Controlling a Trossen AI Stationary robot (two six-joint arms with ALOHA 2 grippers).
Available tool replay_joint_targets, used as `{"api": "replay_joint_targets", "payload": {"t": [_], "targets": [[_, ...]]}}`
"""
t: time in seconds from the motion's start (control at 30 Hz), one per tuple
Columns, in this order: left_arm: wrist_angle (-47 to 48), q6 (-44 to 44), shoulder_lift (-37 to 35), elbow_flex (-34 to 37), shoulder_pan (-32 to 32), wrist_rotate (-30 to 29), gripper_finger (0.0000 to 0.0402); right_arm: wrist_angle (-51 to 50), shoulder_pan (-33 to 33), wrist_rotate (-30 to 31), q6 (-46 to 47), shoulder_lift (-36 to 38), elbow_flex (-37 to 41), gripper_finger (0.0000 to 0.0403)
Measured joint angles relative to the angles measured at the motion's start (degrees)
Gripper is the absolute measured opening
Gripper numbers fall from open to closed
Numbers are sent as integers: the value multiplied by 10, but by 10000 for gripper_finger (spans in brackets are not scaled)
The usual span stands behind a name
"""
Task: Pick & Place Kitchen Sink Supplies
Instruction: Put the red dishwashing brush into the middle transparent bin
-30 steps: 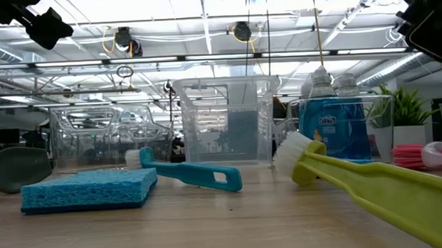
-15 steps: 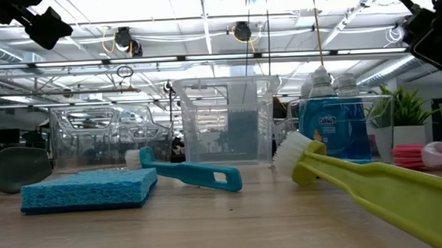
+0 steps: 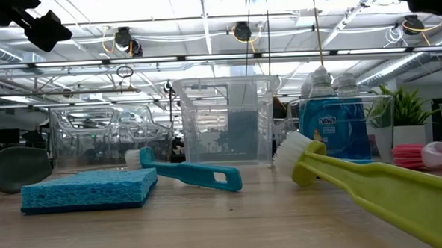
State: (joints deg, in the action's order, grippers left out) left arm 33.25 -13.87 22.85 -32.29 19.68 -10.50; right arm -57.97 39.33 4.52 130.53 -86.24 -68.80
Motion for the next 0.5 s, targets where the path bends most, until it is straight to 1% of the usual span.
{"api": "replay_joint_targets", "payload": {"t": [0.13,0.23,0.37,0.5], "targets": [[0,-1,0,0,0,0,316,-1,-4,1,-21,0,8,2],[0,-1,0,0,0,0,310,0,-7,0,-38,8,9,15],[0,-1,0,0,0,0,305,-6,-7,-1,-42,11,9,46],[0,1,0,0,0,-1,310,-4,-6,1,-51,11,9,90]]}}
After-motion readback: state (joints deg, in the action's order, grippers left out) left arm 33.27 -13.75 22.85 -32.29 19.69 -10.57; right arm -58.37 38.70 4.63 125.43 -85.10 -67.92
